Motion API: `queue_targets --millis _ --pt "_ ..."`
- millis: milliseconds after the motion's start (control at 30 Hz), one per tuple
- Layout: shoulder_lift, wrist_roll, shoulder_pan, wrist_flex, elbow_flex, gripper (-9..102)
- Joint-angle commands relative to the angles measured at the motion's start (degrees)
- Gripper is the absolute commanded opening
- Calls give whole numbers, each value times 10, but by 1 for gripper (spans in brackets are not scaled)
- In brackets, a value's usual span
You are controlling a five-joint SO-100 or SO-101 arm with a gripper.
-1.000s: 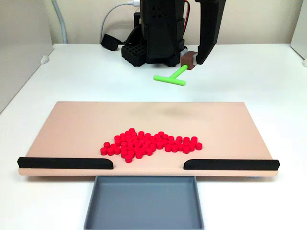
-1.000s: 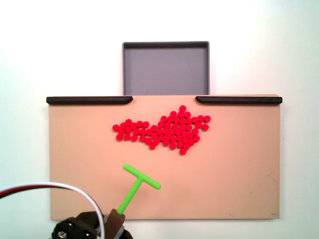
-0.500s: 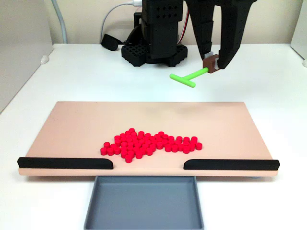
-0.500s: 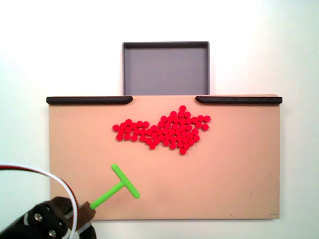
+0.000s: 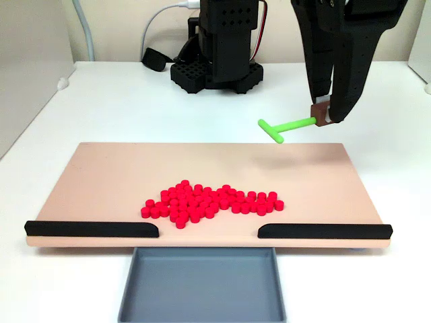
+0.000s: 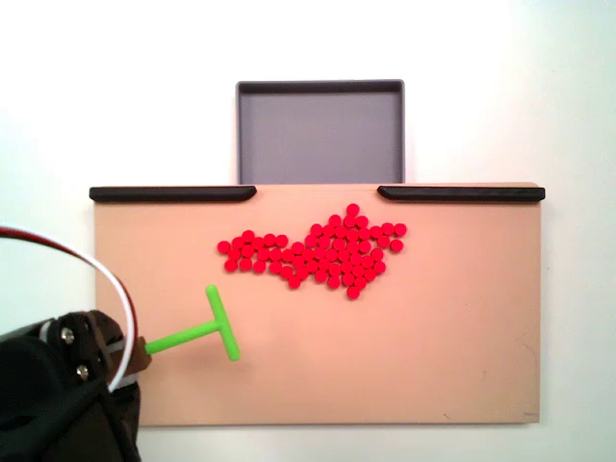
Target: Gather the left side granules
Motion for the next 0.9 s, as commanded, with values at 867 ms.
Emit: queue_targets --millis 867 --pt "-142 108 -25 2 -154 0"
